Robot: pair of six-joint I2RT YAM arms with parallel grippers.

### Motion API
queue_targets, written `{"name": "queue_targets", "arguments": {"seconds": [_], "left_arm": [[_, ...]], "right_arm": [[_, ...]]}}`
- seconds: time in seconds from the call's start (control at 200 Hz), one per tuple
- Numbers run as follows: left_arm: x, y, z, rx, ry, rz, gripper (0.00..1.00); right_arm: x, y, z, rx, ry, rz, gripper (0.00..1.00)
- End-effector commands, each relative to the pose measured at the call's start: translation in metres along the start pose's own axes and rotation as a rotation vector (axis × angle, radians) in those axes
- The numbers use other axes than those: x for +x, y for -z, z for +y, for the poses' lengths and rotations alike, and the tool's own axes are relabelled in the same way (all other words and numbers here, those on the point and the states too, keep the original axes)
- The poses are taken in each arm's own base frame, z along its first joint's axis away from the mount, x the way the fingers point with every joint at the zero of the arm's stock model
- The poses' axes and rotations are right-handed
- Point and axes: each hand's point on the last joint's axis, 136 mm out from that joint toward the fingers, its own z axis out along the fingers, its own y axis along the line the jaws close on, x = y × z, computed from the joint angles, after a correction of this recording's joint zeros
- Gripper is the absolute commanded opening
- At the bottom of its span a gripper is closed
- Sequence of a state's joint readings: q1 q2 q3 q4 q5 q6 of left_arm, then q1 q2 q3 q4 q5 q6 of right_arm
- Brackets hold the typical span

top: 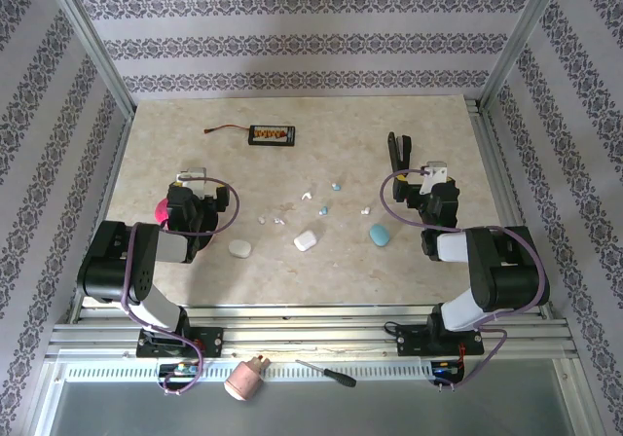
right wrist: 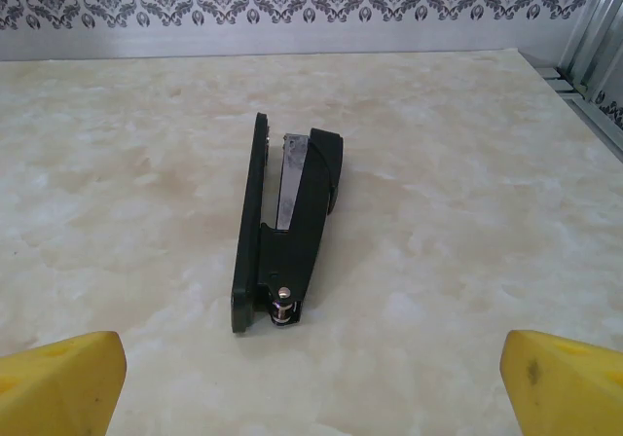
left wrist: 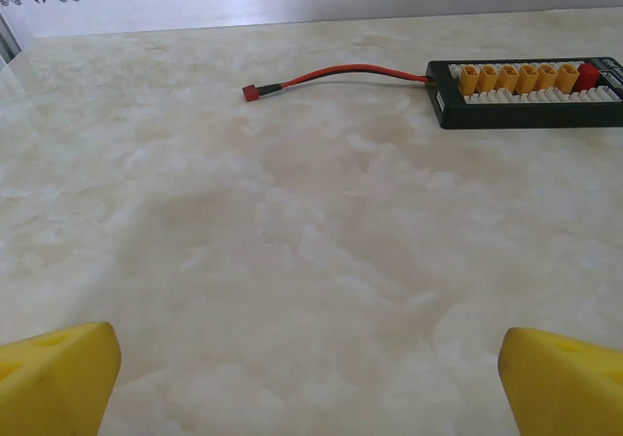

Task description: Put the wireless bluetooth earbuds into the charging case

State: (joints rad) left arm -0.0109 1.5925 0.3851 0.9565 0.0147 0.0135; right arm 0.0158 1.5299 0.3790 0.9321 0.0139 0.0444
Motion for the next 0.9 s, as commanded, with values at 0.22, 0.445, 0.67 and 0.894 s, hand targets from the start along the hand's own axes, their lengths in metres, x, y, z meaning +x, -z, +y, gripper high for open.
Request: {"name": "queue_targets", "arguments": {"seconds": [0.22,0.445,0.67,0.894], "left_arm": [[0.002,0.000,0.007,-0.025,0.019,0.011,0.99],[0.002,0.000,0.007,-0.026,0.019,0.010,0.99],[0.002,-0.001,0.007,-0.024,0.018,0.012,0.99],[-0.005,0.004,0.002,0.002,0.006,0.001,0.99]], "right_arm": [[-0.003,0.001,0.000,0.001,0.016,-0.021,0.98],[-0.003,0.000,-0.001,0.001,0.013,-0.019,0.98],[-0.003,0.000,0.000,0.000,0.013,-0.020,0.99],[-0.008,0.007,0.013,-0.080,0.044,-0.038,0.98]]}}
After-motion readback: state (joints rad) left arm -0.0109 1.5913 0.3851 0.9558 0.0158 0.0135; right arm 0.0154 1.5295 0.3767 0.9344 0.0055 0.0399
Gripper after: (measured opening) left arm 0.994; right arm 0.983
